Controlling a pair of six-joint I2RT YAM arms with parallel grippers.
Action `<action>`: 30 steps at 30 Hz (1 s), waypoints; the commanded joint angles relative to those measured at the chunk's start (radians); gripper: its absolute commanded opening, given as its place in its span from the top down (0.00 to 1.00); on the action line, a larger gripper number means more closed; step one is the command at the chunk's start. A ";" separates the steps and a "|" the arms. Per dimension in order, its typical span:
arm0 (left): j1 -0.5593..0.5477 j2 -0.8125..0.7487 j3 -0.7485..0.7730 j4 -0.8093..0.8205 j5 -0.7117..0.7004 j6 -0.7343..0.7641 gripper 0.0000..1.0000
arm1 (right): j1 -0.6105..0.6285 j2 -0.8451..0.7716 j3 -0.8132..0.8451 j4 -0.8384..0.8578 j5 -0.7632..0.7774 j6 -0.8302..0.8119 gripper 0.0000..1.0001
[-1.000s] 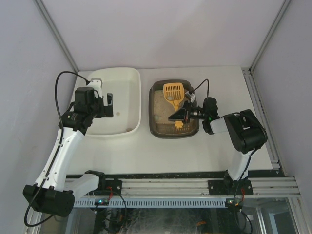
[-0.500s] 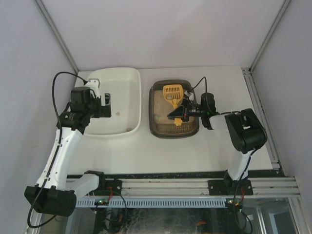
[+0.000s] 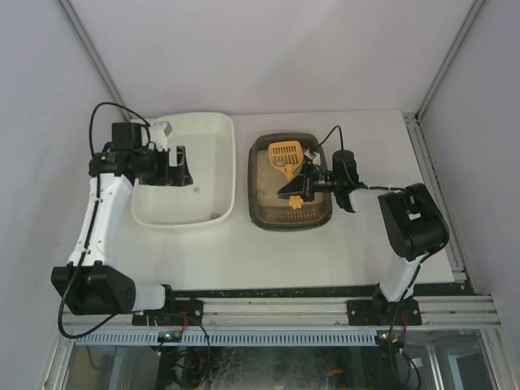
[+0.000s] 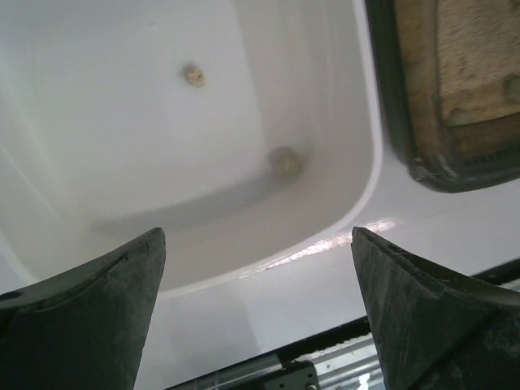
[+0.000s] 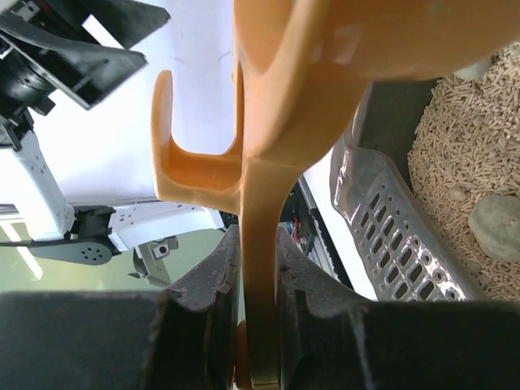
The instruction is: Clean the litter box
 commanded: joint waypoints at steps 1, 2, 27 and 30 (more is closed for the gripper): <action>0.099 0.043 0.177 -0.121 0.325 0.007 0.00 | 0.003 -0.028 0.042 -0.007 -0.046 -0.019 1.00; 0.111 0.060 0.198 -0.139 0.363 0.005 0.00 | 0.006 -0.024 0.042 -0.018 -0.046 -0.021 1.00; 0.150 0.130 0.150 -0.136 0.424 -0.056 0.00 | -0.021 -0.245 0.039 -0.247 0.037 -0.192 1.00; 0.149 0.126 0.143 -0.134 0.420 -0.055 0.00 | -0.014 -0.257 0.060 -0.263 0.041 -0.219 1.00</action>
